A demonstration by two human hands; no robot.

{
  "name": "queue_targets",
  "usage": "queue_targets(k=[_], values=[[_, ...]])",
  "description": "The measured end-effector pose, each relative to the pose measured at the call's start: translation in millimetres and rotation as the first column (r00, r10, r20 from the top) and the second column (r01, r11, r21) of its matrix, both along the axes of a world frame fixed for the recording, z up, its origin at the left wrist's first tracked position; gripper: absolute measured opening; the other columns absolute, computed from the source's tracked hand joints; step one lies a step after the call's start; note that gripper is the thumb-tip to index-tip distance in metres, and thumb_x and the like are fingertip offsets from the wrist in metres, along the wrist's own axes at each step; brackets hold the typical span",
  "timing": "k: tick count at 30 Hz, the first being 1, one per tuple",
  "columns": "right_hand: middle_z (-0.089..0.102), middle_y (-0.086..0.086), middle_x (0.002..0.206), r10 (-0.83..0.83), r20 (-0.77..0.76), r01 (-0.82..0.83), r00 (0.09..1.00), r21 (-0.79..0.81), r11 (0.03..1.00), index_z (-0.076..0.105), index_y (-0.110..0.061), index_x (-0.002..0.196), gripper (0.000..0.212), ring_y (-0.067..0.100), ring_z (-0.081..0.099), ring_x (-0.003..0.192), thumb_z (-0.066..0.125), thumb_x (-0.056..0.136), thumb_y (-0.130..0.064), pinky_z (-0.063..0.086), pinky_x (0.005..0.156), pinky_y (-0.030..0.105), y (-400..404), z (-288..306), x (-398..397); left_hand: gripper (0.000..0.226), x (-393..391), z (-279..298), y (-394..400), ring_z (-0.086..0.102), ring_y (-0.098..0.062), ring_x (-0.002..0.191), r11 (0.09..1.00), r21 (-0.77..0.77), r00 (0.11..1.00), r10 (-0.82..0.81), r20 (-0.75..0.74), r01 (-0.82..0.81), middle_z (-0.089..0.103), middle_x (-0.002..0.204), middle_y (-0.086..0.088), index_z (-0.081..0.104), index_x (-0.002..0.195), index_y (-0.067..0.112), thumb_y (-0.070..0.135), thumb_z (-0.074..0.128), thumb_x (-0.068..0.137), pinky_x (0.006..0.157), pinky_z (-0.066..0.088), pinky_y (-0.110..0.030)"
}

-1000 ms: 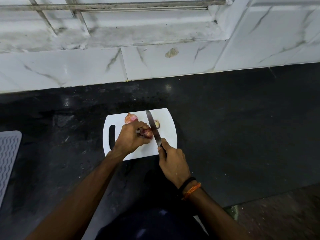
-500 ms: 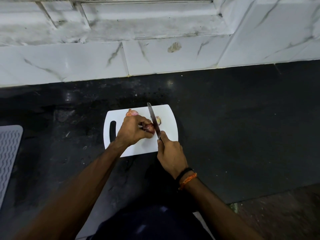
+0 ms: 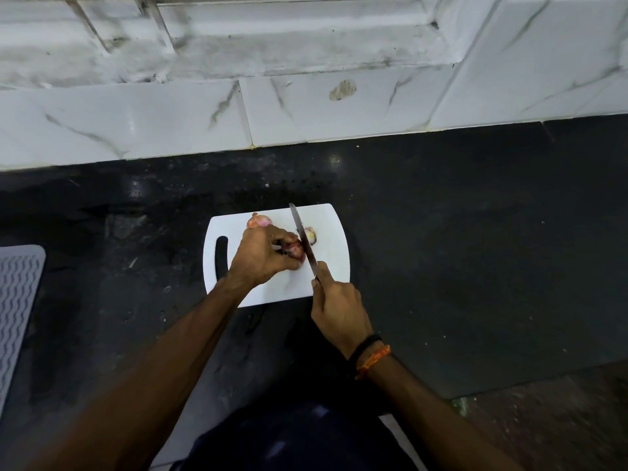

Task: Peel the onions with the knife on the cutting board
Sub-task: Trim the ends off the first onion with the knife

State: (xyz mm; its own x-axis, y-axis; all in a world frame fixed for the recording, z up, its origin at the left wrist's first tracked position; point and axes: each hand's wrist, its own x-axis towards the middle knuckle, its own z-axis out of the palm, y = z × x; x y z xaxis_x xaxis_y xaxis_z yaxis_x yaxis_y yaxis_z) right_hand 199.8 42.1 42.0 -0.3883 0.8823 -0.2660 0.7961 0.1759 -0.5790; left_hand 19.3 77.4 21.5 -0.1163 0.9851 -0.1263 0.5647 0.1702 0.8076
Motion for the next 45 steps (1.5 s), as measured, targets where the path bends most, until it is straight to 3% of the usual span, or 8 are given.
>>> queue_targets(k=[4, 7, 16, 21, 31, 35, 41, 45], values=[[0.067, 0.013, 0.100, -0.038, 0.016, 0.038, 0.999, 0.000, 0.999, 0.035, -0.014, 0.149, 0.044, 0.029, 0.066, 0.089, 0.040, 0.106, -0.026, 0.054, 0.086, 0.048, 17, -6, -12, 0.022, 1, 0, 1, 0.070, -0.016, 0.082, 1.000, 0.009, 1.000, 0.007, 0.001, -0.007, 0.077, 0.086, -0.003, 0.080, 0.086, 0.006, 0.009, 0.090, 0.067, 0.077, 0.048, -0.009], [0.066, 0.010, 0.101, -0.021, 0.010, 0.021, 1.000, -0.007, 1.000, 0.035, -0.014, 0.150, 0.044, 0.024, 0.065, 0.089, 0.039, 0.107, -0.026, 0.055, 0.086, 0.042, 4, -3, -4, 0.025, 1, 0, -2, 0.070, -0.012, 0.084, 0.999, -0.014, 0.999, 0.044, 0.024, -0.043, 0.077, 0.089, -0.001, 0.080, 0.090, 0.008, 0.009, 0.091, 0.067, 0.082, 0.052, -0.016], [0.068, 0.012, 0.097, -0.024, 0.018, 0.023, 1.000, 0.036, 0.999, 0.035, -0.013, 0.149, 0.044, 0.028, 0.066, 0.087, 0.040, 0.106, -0.023, 0.054, 0.083, 0.043, 8, -9, -10, 0.025, 1, 1, 0, 0.070, -0.015, 0.085, 0.999, -0.012, 0.999, 0.033, 0.003, -0.033, 0.076, 0.088, -0.002, 0.080, 0.089, 0.007, 0.010, 0.091, 0.067, 0.083, 0.053, -0.020], [0.068, 0.012, 0.095, -0.044, -0.074, 0.046, 0.996, 0.029, 0.999, 0.040, -0.009, 0.145, 0.041, 0.027, 0.066, 0.081, 0.040, 0.106, -0.023, 0.056, 0.080, 0.044, -16, -7, 8, 0.027, 1, 0, -3, 0.070, -0.011, 0.087, 1.000, -0.007, 0.999, 0.030, 0.015, -0.030, 0.077, 0.090, -0.001, 0.080, 0.089, 0.007, 0.007, 0.091, 0.064, 0.083, 0.053, -0.018], [0.068, 0.013, 0.098, -0.043, -0.052, 0.045, 0.998, 0.033, 0.998, 0.036, -0.010, 0.149, 0.045, 0.027, 0.065, 0.087, 0.041, 0.106, -0.021, 0.052, 0.083, 0.041, -17, -7, 4, 0.028, 2, -1, -4, 0.070, -0.015, 0.086, 0.999, -0.004, 0.999, 0.043, 0.021, -0.043, 0.076, 0.090, -0.003, 0.079, 0.089, 0.005, 0.006, 0.091, 0.064, 0.083, 0.053, -0.019], [0.068, 0.014, 0.100, -0.019, 0.030, 0.018, 0.999, 0.030, 0.999, 0.036, -0.011, 0.147, 0.043, 0.030, 0.065, 0.088, 0.042, 0.105, -0.022, 0.053, 0.085, 0.045, 10, -11, -12, 0.022, 3, -3, -2, 0.071, -0.019, 0.081, 1.000, 0.004, 1.000, 0.018, 0.000, -0.018, 0.076, 0.083, -0.004, 0.079, 0.086, 0.005, 0.008, 0.091, 0.067, 0.085, 0.056, -0.029], [0.067, 0.011, 0.099, -0.026, 0.026, 0.026, 0.999, 0.011, 1.000, 0.035, -0.012, 0.149, 0.044, 0.022, 0.063, 0.084, 0.040, 0.107, -0.023, 0.051, 0.084, 0.036, -11, -6, 0, 0.023, 1, -4, -5, 0.071, -0.012, 0.083, 0.999, 0.013, 0.998, 0.036, 0.044, -0.036, 0.076, 0.085, -0.001, 0.079, 0.086, 0.006, 0.005, 0.090, 0.066, 0.081, 0.052, -0.017], [0.067, 0.013, 0.097, -0.058, 0.000, 0.058, 0.998, -0.001, 0.998, 0.036, -0.012, 0.149, 0.044, 0.026, 0.065, 0.086, 0.039, 0.107, -0.023, 0.052, 0.083, 0.040, -3, -11, -5, 0.021, 2, -5, -5, 0.071, -0.013, 0.081, 0.999, 0.025, 0.998, 0.034, 0.043, -0.035, 0.076, 0.083, -0.001, 0.079, 0.084, 0.006, 0.006, 0.090, 0.066, 0.082, 0.055, -0.024]])
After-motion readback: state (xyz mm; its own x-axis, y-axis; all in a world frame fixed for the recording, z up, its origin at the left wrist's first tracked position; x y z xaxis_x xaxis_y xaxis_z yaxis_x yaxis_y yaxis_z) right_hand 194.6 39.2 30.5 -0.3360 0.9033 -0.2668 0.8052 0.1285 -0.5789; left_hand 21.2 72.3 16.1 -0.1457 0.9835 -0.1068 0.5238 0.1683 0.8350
